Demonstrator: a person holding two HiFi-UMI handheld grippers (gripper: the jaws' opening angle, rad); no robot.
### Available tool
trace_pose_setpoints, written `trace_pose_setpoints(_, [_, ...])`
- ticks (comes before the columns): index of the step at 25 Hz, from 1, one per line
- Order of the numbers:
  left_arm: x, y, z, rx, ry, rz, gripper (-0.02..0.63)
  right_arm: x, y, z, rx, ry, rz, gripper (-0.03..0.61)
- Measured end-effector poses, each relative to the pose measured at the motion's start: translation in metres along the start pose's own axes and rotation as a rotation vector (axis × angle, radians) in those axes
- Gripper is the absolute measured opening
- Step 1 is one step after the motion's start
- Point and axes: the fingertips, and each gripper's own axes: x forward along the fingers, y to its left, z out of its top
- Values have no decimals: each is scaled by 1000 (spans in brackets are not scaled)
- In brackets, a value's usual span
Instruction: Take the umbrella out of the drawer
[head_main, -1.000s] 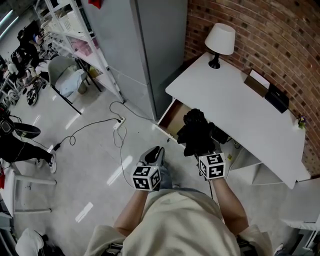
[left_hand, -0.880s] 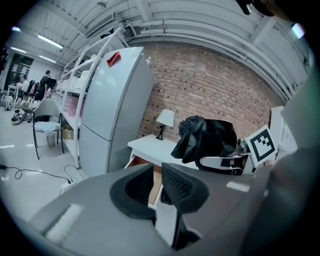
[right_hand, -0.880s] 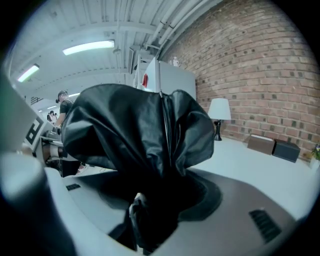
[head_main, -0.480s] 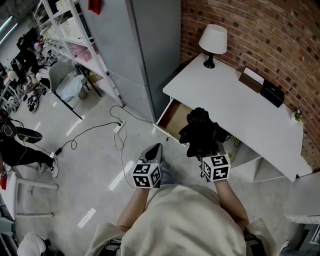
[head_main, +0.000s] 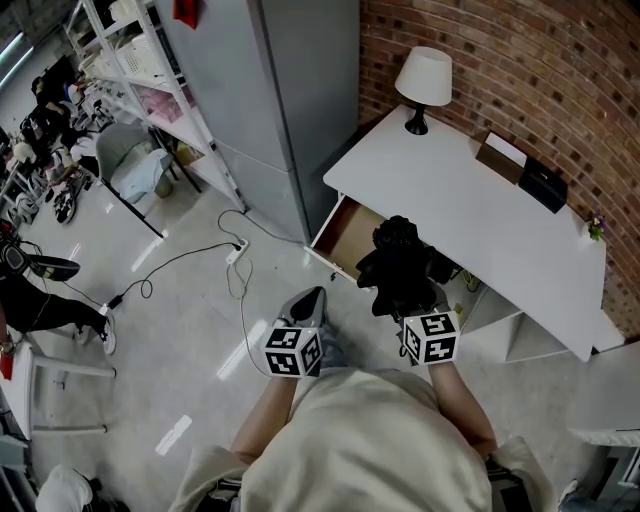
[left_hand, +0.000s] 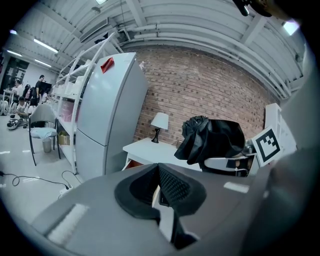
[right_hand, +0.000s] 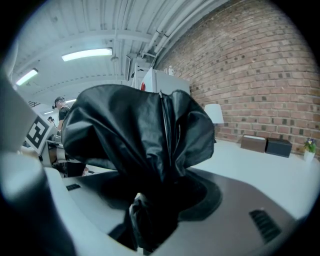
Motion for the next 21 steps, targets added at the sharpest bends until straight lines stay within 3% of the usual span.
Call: trace_pose_setpoints(21, [6,1,-8,-19,17,12,11,8,-4,2,19,-8,20,229])
